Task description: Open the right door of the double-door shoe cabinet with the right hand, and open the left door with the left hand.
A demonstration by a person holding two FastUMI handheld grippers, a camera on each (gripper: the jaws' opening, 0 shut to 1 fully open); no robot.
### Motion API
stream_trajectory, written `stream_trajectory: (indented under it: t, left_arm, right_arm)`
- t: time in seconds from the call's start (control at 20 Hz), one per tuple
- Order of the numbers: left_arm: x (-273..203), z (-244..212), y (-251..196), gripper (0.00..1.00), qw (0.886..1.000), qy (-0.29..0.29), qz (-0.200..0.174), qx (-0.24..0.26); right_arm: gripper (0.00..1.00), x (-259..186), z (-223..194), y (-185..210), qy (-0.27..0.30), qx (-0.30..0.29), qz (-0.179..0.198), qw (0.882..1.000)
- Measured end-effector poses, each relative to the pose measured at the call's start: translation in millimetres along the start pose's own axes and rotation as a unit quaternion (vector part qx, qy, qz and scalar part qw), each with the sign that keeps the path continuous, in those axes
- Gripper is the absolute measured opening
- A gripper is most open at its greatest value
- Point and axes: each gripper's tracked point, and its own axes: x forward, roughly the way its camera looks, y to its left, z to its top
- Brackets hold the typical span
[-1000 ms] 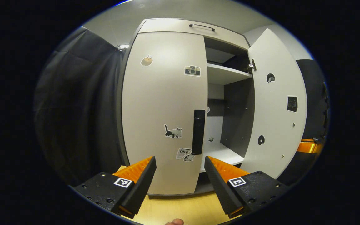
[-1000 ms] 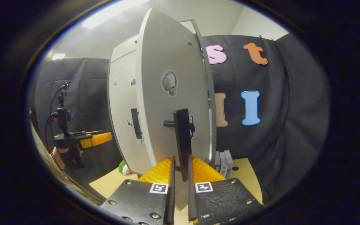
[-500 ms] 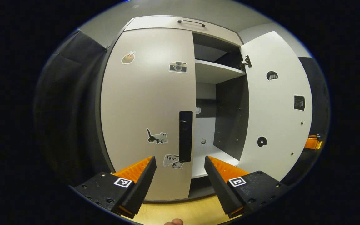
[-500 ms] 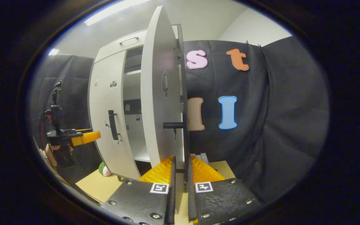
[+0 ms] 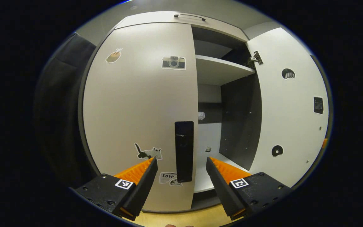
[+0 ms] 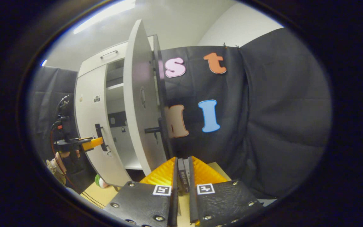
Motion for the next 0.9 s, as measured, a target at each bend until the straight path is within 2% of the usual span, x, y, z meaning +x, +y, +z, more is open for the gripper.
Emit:
stream_trajectory:
  t: [0.1,0.2,0.35,0.45,0.5,0.6,0.7,0.8,0.9]
  left_arm:
    - [11.4,-2.2,1.0,0.93,1.0,0.003,0.008,0.0]
    - [22.3,-4.4,3.4,0.82,1.0,0.008,0.019,0.008]
    - [33.1,-11.2,7.4,0.73,0.999,0.019,0.028,0.016]
    - [34.2,-9.6,3.5,0.61,1.0,0.014,0.022,0.017]
    - [35.9,-11.2,-2.1,0.52,1.0,0.017,0.009,0.016]
    - [35.2,-10.5,-1.3,0.35,1.0,0.019,0.007,0.019]
    - [32.1,-11.5,-1.5,0.32,1.0,0.025,0.0,0.014]
    - [28.5,-12.6,-1.7,0.29,1.0,0.028,-0.009,0.005]
    - [23.6,-12.7,-2.1,0.27,0.999,0.028,-0.02,0.005]
  right_arm:
    - [0.16,-6.4,-1.3,-8.7,-0.001,0.01,-0.013,1.0]
    - [0.16,-12.5,-0.7,-16.1,-0.002,0.02,-0.021,1.0]
    - [0.16,-13.2,-3.6,-23.7,-0.001,0.019,-0.037,0.999]
    - [0.16,-12.6,-3.2,-23.7,0.0,0.024,-0.038,0.999]
    - [0.16,-11.5,-3.5,-22.8,0.0,0.025,-0.037,0.999]
    - [0.16,-8.7,-4.9,-17.1,0.005,0.022,-0.028,0.999]
    - [0.16,-4.7,-5.4,-12.0,0.009,0.012,-0.021,1.0]
    - [0.23,1.6,-7.2,-4.3,0.015,0.006,-0.014,1.0]
    - [0.34,7.5,-9.9,0.2,0.022,0.003,-0.01,1.0]
